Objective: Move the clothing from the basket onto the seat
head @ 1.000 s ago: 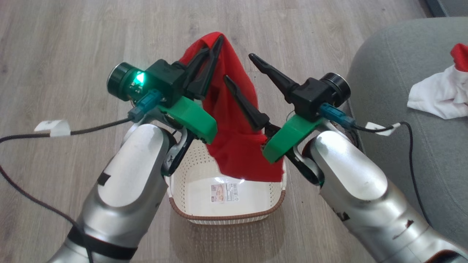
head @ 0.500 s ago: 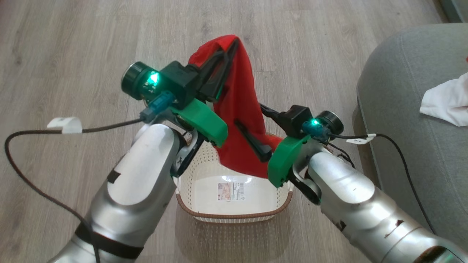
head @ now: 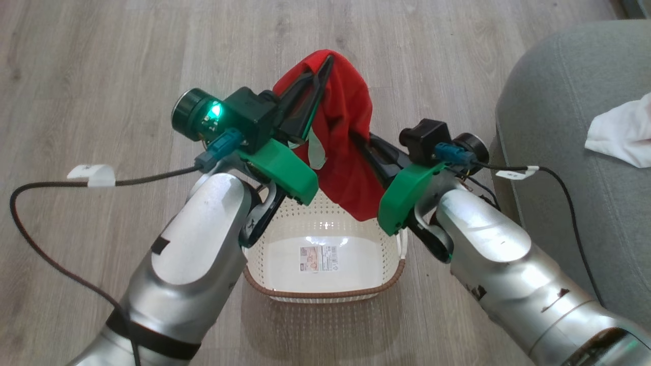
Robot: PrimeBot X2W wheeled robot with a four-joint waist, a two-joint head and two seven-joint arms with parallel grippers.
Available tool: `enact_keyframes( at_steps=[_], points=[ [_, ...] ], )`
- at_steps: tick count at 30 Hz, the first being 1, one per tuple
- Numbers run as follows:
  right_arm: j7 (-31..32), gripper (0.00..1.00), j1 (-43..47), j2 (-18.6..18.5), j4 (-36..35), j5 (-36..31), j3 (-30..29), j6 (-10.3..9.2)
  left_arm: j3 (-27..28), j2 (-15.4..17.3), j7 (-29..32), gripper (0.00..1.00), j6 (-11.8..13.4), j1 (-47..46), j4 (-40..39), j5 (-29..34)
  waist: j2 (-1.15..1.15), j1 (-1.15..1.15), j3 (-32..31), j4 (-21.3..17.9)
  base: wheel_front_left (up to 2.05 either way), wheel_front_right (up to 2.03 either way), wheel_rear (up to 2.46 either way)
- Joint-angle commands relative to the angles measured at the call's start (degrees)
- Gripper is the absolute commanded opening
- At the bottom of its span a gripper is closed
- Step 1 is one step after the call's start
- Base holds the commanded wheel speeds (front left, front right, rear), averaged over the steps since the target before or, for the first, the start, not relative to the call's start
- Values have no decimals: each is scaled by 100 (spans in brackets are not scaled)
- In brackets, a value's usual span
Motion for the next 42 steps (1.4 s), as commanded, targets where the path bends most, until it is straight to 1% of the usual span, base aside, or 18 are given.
enact_keyframes(
  at_steps=[1, 2, 11, 14, 17, 18, 19, 20, 25, 26, 36, 42],
  points=[
    [-37, 0, -51, 105, -211, -56, -76, -2, 199, 102, -59, 35, 13, -332, -161, -11, 0, 0, 5, -19, 0, 0, 0],
    [-37, 0, -30, 105, -230, -85, -119, -2, 193, 106, -62, 100, 6, -314, -138, -25, 0, 0, 5, -32, 0, 0, 0],
    [-37, 0, 133, 105, -592, -423, -727, -2, 170, 181, -106, 100, -16, -154, -15, -50, 0, 0, 6, -207, 0, 0, 0],
    [-37, 0, 200, 105, -719, -571, -986, -2, 160, 241, -114, 100, -40, -83, 37, -61, 0, 0, 13, -355, 0, 0, 0],
    [-37, 0, 275, 105, -876, -714, -1234, -2, 158, 307, -124, 100, -57, 4, 57, -63, 0, 0, 10, -581, 0, 0, 0],
    [-37, 0, 275, 105, -876, -714, -1234, -2, 158, 307, -124, 100, -57, 4, 57, -63, 0, 0, 10, -581, 0, 0, 0],
    [-37, 0, 324, 105, -1010, -790, -1373, -2, 170, 364, -129, 100, -55, 71, 58, -61, 0, 0, 13, -785, 0, 0, 0],
    [-37, 0, 324, 105, -1010, -790, -1373, -2, 170, 364, -129, 100, -55, 71, 58, -61, 0, 0, 13, -785, 0, 0, 0],
    [-37, 0, 464, 105, -1362, -954, -1704, -2, 207, 476, -139, 100, -59, 241, 48, -80, 0, 0, -19, -1362, 0, 0, 0],
    [-37, 0, 511, 105, -1491, -1008, -1837, -2, 230, 516, -142, 100, -46, 306, 43, -83, 0, 0, -21, -1630, 0, 0, 0],
    [-37, 0, 783, 105, -2109, -1214, -2312, -2, 316, 650, -149, 100, -17, 546, -3, -87, 0, 0, -3, -2848, 0, 0, 0],
    [-37, 0, 1183, 76, -2811, -1416, -2992, -2, 148, 548, -150, 100, -159, 466, 64, -68, 0, 0, 172, -3079, 0, 0, 0]
  ],
)
